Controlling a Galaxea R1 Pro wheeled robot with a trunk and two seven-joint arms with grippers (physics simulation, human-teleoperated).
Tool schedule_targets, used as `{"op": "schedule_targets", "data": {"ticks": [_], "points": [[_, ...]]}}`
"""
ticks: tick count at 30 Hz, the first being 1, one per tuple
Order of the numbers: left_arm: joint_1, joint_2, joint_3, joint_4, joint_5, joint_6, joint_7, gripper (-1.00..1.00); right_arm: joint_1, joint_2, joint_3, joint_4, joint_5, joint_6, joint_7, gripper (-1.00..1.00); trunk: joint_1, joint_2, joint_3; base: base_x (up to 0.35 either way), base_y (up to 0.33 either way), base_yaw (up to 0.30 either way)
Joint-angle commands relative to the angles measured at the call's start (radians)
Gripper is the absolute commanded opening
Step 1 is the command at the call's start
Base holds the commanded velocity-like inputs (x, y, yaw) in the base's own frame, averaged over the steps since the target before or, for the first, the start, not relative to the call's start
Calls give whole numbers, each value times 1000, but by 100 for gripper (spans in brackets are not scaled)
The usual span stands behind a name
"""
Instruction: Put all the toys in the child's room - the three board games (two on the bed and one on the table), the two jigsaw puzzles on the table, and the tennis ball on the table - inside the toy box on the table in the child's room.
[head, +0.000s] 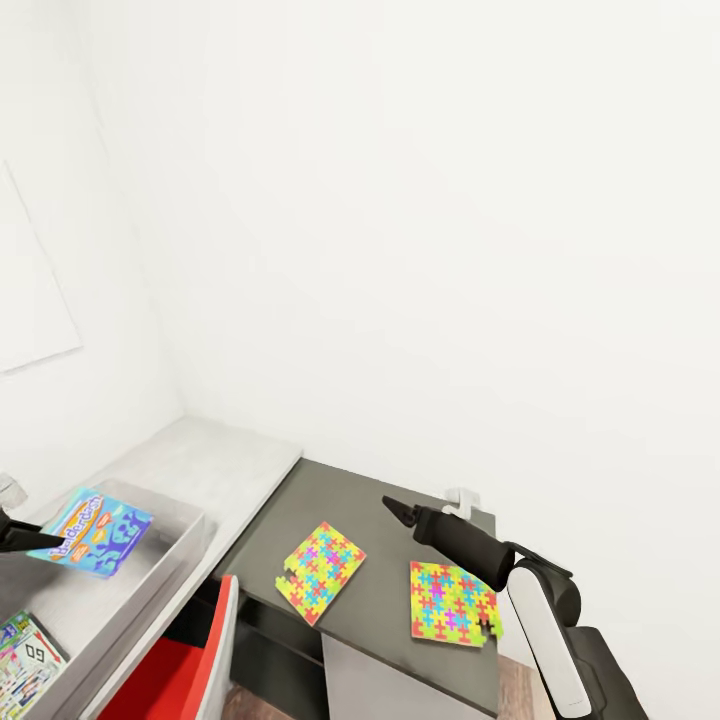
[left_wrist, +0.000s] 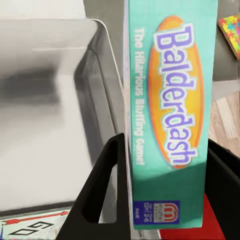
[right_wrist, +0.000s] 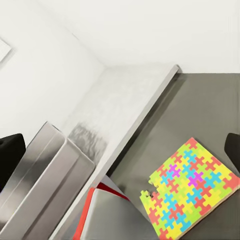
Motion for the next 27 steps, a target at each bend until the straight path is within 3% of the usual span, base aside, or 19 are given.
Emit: {"op": "schedule_targets", "data": {"ticks": [1,5,8,12,19,27], "points": [[-1,-3,1,-12,-12,22,-8,-100,-1,0,-1,-1,0,5,2,100,0,-1,-2,0,-14,2],[-1,-17,2,-64,-12,83,34,-100,-1,0,0,-1,0,5,2,100,0,-1,-2,0,-5,1],[-1,-23,3,-78,-11,96,96,-100,-1,0,0,-1,0,5,2,100,0,-1,-2,0,-1,0],[-1,-52,0,-83,-14,94,142,-100,-1,0,0,-1,0,5,2,100,0,-1,-2,0,0,0],[-1,-70,-2,-84,-76,89,161,-100,-1,0,-1,-1,0,5,3,100,0,-1,-2,0,0,0],[-1,-73,-3,-83,-90,39,161,-100,-1,0,0,-1,0,5,4,100,0,-1,-2,0,0,0]]}}
